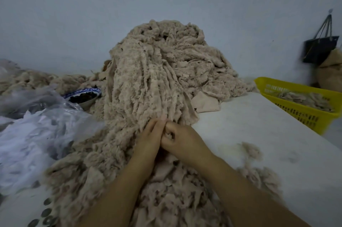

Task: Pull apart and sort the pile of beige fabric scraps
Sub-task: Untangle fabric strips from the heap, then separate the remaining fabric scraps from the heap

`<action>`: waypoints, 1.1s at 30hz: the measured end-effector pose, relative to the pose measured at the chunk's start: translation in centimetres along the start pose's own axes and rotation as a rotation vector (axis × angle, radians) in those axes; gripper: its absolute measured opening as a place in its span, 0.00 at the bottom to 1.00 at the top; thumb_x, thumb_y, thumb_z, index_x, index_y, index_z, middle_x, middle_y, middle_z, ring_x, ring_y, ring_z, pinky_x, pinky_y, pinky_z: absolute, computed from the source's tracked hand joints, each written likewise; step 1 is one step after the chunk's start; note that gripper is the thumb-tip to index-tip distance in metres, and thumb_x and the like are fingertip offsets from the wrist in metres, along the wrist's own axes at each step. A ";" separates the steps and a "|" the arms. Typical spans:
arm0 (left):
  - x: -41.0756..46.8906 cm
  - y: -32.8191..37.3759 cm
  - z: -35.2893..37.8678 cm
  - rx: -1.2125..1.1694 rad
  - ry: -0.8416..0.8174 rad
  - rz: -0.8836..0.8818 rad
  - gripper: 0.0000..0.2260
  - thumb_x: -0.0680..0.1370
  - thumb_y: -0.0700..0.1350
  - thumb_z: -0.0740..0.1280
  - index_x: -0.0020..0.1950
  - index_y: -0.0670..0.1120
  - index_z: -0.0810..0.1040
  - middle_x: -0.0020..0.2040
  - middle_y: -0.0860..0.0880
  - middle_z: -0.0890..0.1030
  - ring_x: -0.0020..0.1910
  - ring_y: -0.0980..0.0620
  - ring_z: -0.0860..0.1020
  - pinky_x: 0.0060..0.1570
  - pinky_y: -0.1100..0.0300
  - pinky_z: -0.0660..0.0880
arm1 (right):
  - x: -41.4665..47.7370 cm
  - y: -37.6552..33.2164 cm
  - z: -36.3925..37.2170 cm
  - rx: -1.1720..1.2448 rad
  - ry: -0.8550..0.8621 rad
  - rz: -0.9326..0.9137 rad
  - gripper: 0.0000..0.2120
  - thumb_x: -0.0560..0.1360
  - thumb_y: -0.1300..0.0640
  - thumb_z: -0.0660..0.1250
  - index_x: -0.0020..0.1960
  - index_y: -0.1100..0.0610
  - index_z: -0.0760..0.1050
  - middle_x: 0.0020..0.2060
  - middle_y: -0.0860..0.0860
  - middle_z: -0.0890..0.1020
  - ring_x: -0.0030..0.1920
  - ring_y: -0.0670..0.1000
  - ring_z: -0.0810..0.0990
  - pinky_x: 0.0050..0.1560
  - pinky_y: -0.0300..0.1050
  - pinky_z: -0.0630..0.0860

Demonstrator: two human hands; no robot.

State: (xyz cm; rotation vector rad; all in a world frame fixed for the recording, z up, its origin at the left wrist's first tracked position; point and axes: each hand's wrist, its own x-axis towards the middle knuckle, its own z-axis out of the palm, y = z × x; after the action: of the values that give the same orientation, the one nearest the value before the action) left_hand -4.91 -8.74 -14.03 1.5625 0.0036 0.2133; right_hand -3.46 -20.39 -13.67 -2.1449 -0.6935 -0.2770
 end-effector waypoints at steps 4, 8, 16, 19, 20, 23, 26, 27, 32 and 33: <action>0.9 0.4 -1.0 -0.297 0.033 -0.188 0.04 0.83 0.44 0.63 0.50 0.48 0.77 0.37 0.55 0.85 0.35 0.62 0.83 0.33 0.66 0.78 | -0.6 -1.4 0.5 -0.128 -0.136 -0.211 0.16 0.77 0.57 0.66 0.34 0.55 0.63 0.26 0.54 0.69 0.27 0.48 0.64 0.31 0.51 0.62; 0.5 0.1 -1.7 -0.237 0.019 -0.148 0.14 0.82 0.46 0.64 0.37 0.53 0.78 0.35 0.50 0.82 0.35 0.53 0.81 0.38 0.59 0.78 | -0.8 -1.5 0.9 -0.101 -0.247 -0.181 0.17 0.77 0.52 0.63 0.31 0.53 0.64 0.25 0.49 0.67 0.26 0.48 0.64 0.31 0.49 0.63; -1.6 0.5 0.1 0.636 -0.214 0.637 0.15 0.83 0.55 0.55 0.39 0.50 0.69 0.32 0.54 0.71 0.32 0.56 0.71 0.34 0.62 0.67 | 0.1 2.1 -1.0 0.696 0.152 0.391 0.23 0.77 0.32 0.58 0.51 0.47 0.82 0.46 0.48 0.86 0.50 0.45 0.84 0.53 0.42 0.79; -2.1 -0.2 1.2 0.818 -0.369 0.807 0.14 0.85 0.51 0.56 0.40 0.49 0.66 0.34 0.56 0.66 0.32 0.56 0.64 0.36 0.59 0.60 | 0.4 3.0 -1.4 0.849 0.185 0.547 0.13 0.81 0.46 0.63 0.44 0.51 0.81 0.35 0.48 0.85 0.35 0.44 0.84 0.35 0.38 0.79; -2.0 -0.2 1.3 0.841 -0.382 0.837 0.14 0.85 0.50 0.56 0.40 0.49 0.66 0.34 0.55 0.66 0.33 0.55 0.65 0.36 0.57 0.61 | 0.5 3.0 -1.6 0.873 0.202 0.583 0.13 0.81 0.47 0.63 0.43 0.50 0.81 0.33 0.47 0.85 0.33 0.44 0.83 0.33 0.39 0.79; -2.2 -0.4 1.5 0.842 -0.409 0.926 0.14 0.85 0.51 0.55 0.40 0.51 0.64 0.35 0.54 0.67 0.33 0.52 0.67 0.34 0.52 0.68 | 0.7 2.6 -2.2 0.865 0.303 0.662 0.15 0.84 0.50 0.57 0.48 0.52 0.80 0.38 0.51 0.85 0.40 0.46 0.83 0.46 0.49 0.81; -2.6 -0.9 1.7 0.725 -0.336 0.806 0.15 0.84 0.52 0.55 0.39 0.49 0.65 0.34 0.54 0.68 0.32 0.54 0.67 0.35 0.53 0.67 | 0.6 1.0 -2.8 0.682 0.487 0.492 0.22 0.84 0.53 0.57 0.31 0.48 0.69 0.22 0.42 0.72 0.23 0.41 0.71 0.28 0.40 0.70; -2.5 -0.9 1.6 0.596 -0.292 0.651 0.17 0.85 0.53 0.55 0.40 0.47 0.69 0.35 0.50 0.72 0.34 0.53 0.70 0.37 0.54 0.69 | 0.4 0.3 -2.9 0.573 0.544 0.371 0.23 0.83 0.53 0.58 0.29 0.49 0.63 0.20 0.42 0.67 0.22 0.41 0.65 0.26 0.39 0.65; -0.7 -0.3 -0.6 -0.253 0.007 -0.152 0.19 0.83 0.55 0.59 0.43 0.44 0.81 0.41 0.44 0.82 0.38 0.51 0.82 0.37 0.57 0.77 | -0.7 -2.8 -0.9 0.210 0.264 -0.112 0.17 0.73 0.46 0.58 0.30 0.46 0.56 0.23 0.42 0.66 0.25 0.42 0.64 0.28 0.36 0.58; -0.5 -0.2 -1.0 -0.386 -0.048 -0.184 0.21 0.81 0.58 0.59 0.44 0.44 0.82 0.44 0.43 0.84 0.40 0.51 0.84 0.39 0.57 0.80 | -0.8 -2.8 0.1 0.123 0.170 -0.158 0.16 0.73 0.45 0.57 0.29 0.45 0.56 0.23 0.43 0.66 0.26 0.43 0.65 0.29 0.38 0.58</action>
State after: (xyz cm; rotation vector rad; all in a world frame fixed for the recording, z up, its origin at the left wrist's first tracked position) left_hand -5.54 -7.83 -14.29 1.1734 0.0648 0.0271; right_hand -5.72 -19.25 -12.25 -1.9284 -0.7618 -0.4826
